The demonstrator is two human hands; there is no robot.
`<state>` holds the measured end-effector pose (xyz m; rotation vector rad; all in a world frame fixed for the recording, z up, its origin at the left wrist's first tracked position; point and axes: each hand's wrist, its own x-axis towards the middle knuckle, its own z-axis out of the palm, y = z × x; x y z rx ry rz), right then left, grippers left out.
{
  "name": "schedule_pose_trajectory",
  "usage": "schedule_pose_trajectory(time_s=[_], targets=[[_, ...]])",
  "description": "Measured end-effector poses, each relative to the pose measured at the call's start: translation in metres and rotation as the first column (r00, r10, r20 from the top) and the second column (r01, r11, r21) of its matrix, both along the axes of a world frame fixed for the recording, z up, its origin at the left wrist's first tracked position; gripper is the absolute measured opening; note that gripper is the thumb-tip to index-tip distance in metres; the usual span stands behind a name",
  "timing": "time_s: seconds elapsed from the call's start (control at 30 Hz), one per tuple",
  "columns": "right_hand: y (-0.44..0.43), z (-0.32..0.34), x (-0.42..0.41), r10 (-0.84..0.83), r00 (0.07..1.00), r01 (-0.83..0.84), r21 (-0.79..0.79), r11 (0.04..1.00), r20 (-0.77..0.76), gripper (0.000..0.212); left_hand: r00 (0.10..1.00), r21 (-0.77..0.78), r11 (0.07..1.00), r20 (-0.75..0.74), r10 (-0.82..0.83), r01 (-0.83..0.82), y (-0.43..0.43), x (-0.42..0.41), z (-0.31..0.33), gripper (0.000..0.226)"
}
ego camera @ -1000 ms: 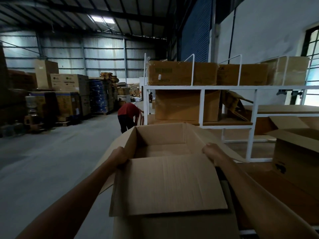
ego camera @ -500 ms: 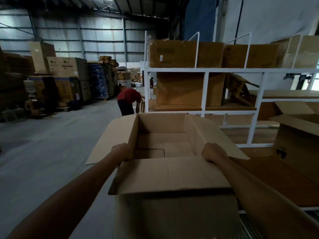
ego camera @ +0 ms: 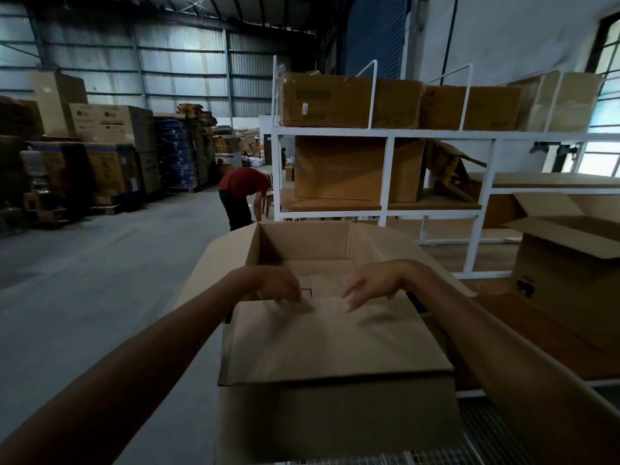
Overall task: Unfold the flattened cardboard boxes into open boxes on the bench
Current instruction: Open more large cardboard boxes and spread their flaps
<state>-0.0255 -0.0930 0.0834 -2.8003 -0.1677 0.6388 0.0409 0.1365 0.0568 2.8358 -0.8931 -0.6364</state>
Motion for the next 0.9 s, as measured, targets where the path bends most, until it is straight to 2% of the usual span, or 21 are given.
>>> schedule_pose_trajectory(time_s=[0.1, 0.2, 0.23, 0.33, 0.43, 0.6, 0.7, 0.73, 0.8, 0.9], targets=[[0.023, -0.005, -0.016, 0.148, 0.985, -0.159, -0.148, 0.976, -0.086, 0.089, 0.998, 0.062, 0.996, 0.006, -0.066, 0.065, -0.007, -0.012, 0.004, 0.056], [0.041, -0.024, -0.032, 0.216, 0.970, -0.242, -0.346, 0.907, -0.112, 0.108, 0.978, 0.211, 0.955, -0.071, -0.197, 0.208, -0.017, -0.029, -0.007, 0.055], [0.043, -0.033, -0.036, 0.201, 0.973, -0.229, -0.366, 0.902, -0.112, 0.114, 0.975, 0.258, 0.941, -0.053, -0.214, 0.220, -0.019, -0.034, -0.014, 0.066], [0.045, -0.055, -0.050, 0.170, 0.985, -0.164, -0.478, 0.863, -0.031, 0.132, 0.967, 0.332, 0.931, 0.145, -0.209, 0.152, -0.019, -0.041, -0.031, 0.122], [0.043, -0.071, -0.057, 0.146, 0.987, -0.097, -0.472, 0.876, 0.069, 0.128, 0.968, 0.352, 0.929, 0.175, -0.182, 0.112, -0.019, -0.049, -0.033, 0.135], [0.037, -0.057, -0.067, 0.149, 0.985, -0.107, -0.380, 0.919, 0.084, 0.103, 0.985, 0.339, 0.931, 0.048, -0.164, 0.139, -0.029, -0.076, -0.019, 0.121], [0.034, -0.030, -0.068, 0.188, 0.973, -0.140, -0.309, 0.941, 0.131, 0.070, 0.992, 0.206, 0.971, -0.022, -0.123, 0.125, -0.034, -0.084, 0.003, 0.083], [0.031, -0.020, -0.065, 0.177, 0.969, -0.127, -0.266, 0.956, 0.174, 0.056, 0.995, 0.157, 0.982, -0.001, -0.104, 0.103, -0.034, -0.086, 0.014, 0.068], [0.021, -0.003, -0.055, 0.125, 0.942, -0.073, -0.174, 0.982, 0.312, 0.031, 0.989, 0.065, 0.997, 0.132, -0.060, 0.052, -0.033, -0.089, 0.036, 0.046], [0.007, 0.008, -0.044, 0.065, 0.841, 0.003, -0.125, 0.992, 0.537, 0.015, 0.945, -0.102, 0.994, 0.320, 0.072, -0.041, -0.033, -0.085, 0.052, 0.035]])
